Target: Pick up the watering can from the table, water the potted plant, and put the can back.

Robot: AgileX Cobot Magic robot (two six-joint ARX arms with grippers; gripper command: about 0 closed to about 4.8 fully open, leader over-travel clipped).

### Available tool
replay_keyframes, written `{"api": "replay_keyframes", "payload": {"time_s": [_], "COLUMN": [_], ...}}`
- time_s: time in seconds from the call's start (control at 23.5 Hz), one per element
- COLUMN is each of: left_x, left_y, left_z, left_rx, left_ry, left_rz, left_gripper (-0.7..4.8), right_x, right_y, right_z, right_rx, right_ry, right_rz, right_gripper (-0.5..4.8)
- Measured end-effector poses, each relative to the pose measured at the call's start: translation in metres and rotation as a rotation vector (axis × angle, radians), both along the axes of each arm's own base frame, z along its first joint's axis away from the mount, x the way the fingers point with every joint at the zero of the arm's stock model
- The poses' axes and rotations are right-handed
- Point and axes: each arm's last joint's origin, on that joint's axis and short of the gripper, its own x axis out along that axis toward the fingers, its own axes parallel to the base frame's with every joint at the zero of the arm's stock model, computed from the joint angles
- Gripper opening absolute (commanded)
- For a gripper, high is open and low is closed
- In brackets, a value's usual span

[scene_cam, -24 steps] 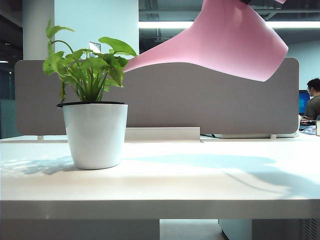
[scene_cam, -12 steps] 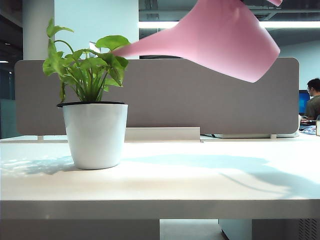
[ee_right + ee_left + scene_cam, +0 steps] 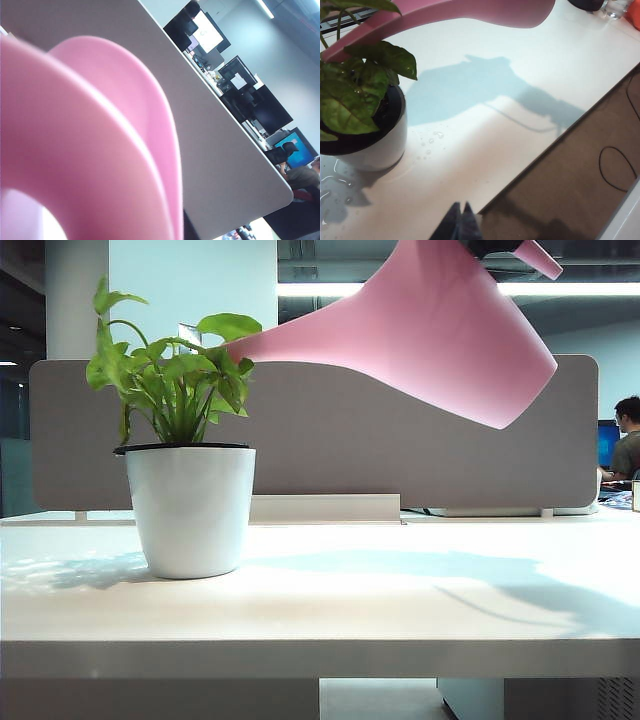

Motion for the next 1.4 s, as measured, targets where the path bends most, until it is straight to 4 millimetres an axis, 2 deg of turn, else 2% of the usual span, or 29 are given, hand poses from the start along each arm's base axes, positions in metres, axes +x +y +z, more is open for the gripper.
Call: {"api": "replay_keyframes", "payload": {"time_s": [0.55, 1.02, 1.15, 1.23, 1.4], "left_x": [0.000, 0.000, 0.000, 0.000, 0.000], "left_y": [0.000, 0.000, 0.000, 0.000, 0.000], "left_z": [0.000, 0.000, 0.000, 0.000, 0.000], "left_rx": [0.000, 0.000, 0.000, 0.000, 0.000], "left_ry": [0.000, 0.000, 0.000, 0.000, 0.000], "left_rz": [0.000, 0.000, 0.000, 0.000, 0.000], "left_gripper": [0.03, 0.03, 0.03, 0.03, 0.03], "right_x": [0.000, 0.000, 0.000, 0.000, 0.001], "right_y": [-0.001, -0.001, -0.001, -0.001, -0.002], "right_z": [0.002, 0.004, 0.005, 0.002, -0.012], "right_rx": [-0.186, -0.191, -0.144, -0.022, 0.092], "right_ry": [-0.052, -0.079, -0.073, -0.030, 0.030], "right_rz": [-0.021, -0.023, -0.024, -0.027, -0.034], "right_gripper": [-0.01, -0.01, -0.01, -0.01, -0.02]}}
